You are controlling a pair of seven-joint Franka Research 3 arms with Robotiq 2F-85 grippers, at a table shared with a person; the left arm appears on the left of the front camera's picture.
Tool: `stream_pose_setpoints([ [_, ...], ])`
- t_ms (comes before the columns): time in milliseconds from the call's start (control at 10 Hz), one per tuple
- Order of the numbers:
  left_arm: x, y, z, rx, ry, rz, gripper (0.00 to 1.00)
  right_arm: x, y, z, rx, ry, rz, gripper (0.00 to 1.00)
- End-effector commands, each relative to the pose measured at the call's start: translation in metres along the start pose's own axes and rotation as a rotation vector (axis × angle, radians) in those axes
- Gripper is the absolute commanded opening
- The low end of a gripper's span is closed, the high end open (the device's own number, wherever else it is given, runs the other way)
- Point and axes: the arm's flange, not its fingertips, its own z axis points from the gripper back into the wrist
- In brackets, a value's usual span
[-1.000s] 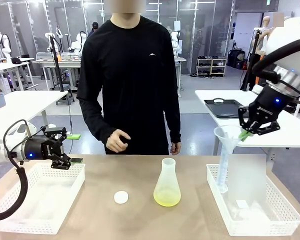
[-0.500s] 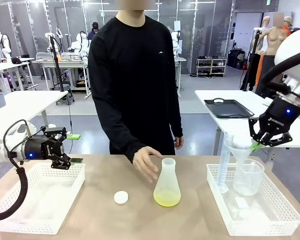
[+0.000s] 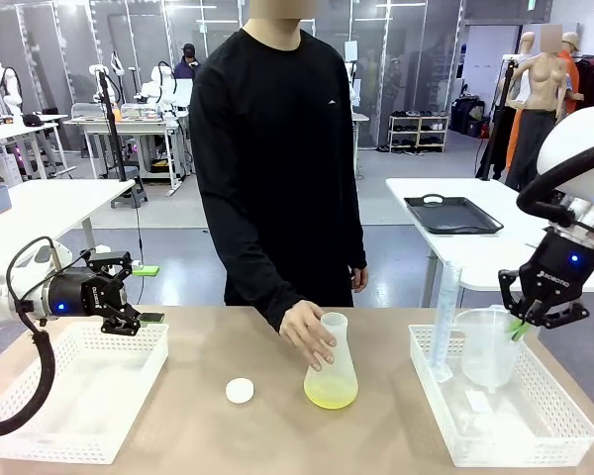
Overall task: Prepare the solutions needed for the experiment.
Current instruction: Once the solution is in the Big flask , pick up the Plastic Funnel and place it back into the right Organizing basket.
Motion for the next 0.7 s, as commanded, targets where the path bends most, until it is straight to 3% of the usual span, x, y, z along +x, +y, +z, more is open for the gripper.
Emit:
stream_pose_setpoints([
  [0, 0.0008, -0.0007, -0.0014, -0.008, -0.018, -0.020, 1.00, -0.0097, -0.0061, -0.0009, -0.049, -0.005, -0.015, 0.03],
  [100, 0.0008, -0.0007, -0.0014, -0.008, -0.018, -0.020, 1.00, -0.0121, -0.0082, -0.0037, -0.068, 0.003, -0.020, 0.03],
  [200, 0.0008, -0.0007, -0.0014, -0.008, -0.018, -0.020, 1.00, -0.0119, -0.0077, -0.0065, -0.075, 0.003, -0.015, 0.23],
  [300, 0.0008, -0.0007, -0.0014, -0.008, -0.018, -0.020, 1.00, -0.0120, -0.0060, -0.0073, -0.074, 0.010, -0.014, 0.23],
  [400, 0.0008, -0.0007, -0.0014, -0.008, -0.018, -0.020, 1.00, -0.0112, -0.0034, -0.0086, -0.078, 0.018, -0.009, 0.43],
  [500, 0.0008, -0.0007, -0.0014, -0.008, -0.018, -0.020, 1.00, -0.0099, -0.0019, -0.0099, -0.081, 0.020, -0.005, 0.26],
  [600, 0.0008, -0.0007, -0.0014, -0.008, -0.018, -0.020, 1.00, -0.0093, -0.0006, -0.0101, -0.082, 0.019, -0.003, 0.63],
])
